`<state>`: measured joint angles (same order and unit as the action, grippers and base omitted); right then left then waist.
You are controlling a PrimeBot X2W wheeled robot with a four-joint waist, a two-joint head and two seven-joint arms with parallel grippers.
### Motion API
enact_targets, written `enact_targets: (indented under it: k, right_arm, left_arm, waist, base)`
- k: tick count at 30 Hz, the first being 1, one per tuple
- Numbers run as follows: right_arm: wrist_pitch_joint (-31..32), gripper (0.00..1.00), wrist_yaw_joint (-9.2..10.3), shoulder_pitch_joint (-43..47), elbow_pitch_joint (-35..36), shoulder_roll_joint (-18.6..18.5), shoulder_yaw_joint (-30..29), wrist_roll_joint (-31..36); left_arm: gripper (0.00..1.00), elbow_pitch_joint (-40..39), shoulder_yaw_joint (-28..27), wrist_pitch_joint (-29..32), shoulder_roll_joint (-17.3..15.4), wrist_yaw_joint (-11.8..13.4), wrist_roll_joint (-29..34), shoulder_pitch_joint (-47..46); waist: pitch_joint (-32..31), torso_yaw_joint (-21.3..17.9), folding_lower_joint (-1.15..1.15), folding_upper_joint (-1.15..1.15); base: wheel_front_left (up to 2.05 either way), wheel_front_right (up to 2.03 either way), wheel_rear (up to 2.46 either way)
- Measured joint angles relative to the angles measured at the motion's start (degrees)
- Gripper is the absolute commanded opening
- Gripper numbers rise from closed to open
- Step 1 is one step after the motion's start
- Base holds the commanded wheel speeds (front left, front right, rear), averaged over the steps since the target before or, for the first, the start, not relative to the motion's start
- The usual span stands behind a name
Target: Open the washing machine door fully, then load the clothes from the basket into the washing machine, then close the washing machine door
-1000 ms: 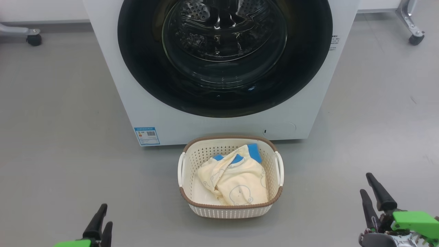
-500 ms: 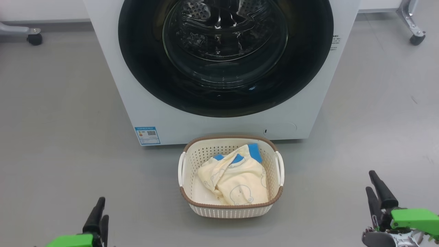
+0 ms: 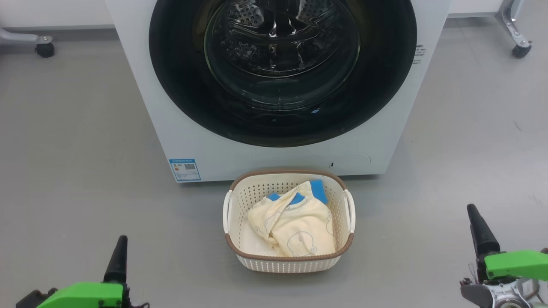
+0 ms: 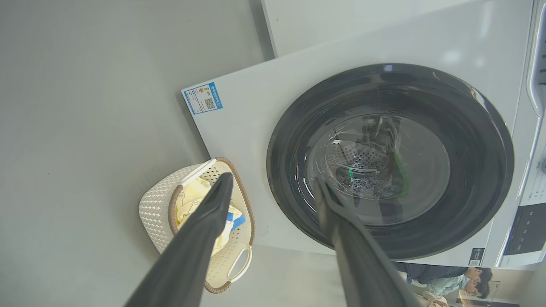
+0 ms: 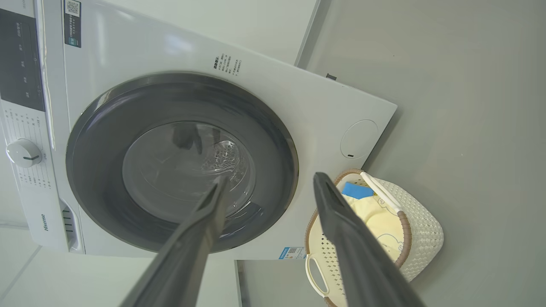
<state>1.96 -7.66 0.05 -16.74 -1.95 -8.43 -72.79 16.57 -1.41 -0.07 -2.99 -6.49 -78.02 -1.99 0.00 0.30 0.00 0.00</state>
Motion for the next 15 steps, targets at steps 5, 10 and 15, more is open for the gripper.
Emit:
enact_targets:
  k: [5, 10, 15]
  right_arm:
    - [-0.57, 1.0, 0.0, -0.47, 0.73, -0.07, -0.31, 5.43]
    - [-1.54, 1.0, 0.0, -0.47, 1.26, -0.7, -0.37, 12.63]
    - [-1.68, 1.0, 0.0, -0.47, 2.01, -0.76, -0.42, 17.52]
  left_arm:
    - [1.0, -1.01, 0.0, -0.88, 0.0, 0.05, 5.46, -0.12]
    - [1.0, -2.08, 0.02, -1.94, 0.0, 0.34, 12.06, -0.13]
    - [1.0, -2.64, 0.26, -2.53, 0.0, 0.45, 16.39, -0.13]
  waist:
    - [-0.02, 0.01, 0.0, 0.0]
    - [-0.08, 0.02, 0.0, 0.0]
    - [-0.12, 0.0, 0.0, 0.0]
  base:
    - [0.0, 0.0, 0.0]
    - [0.0, 0.0, 0.0]
    - [0.0, 0.0, 0.0]
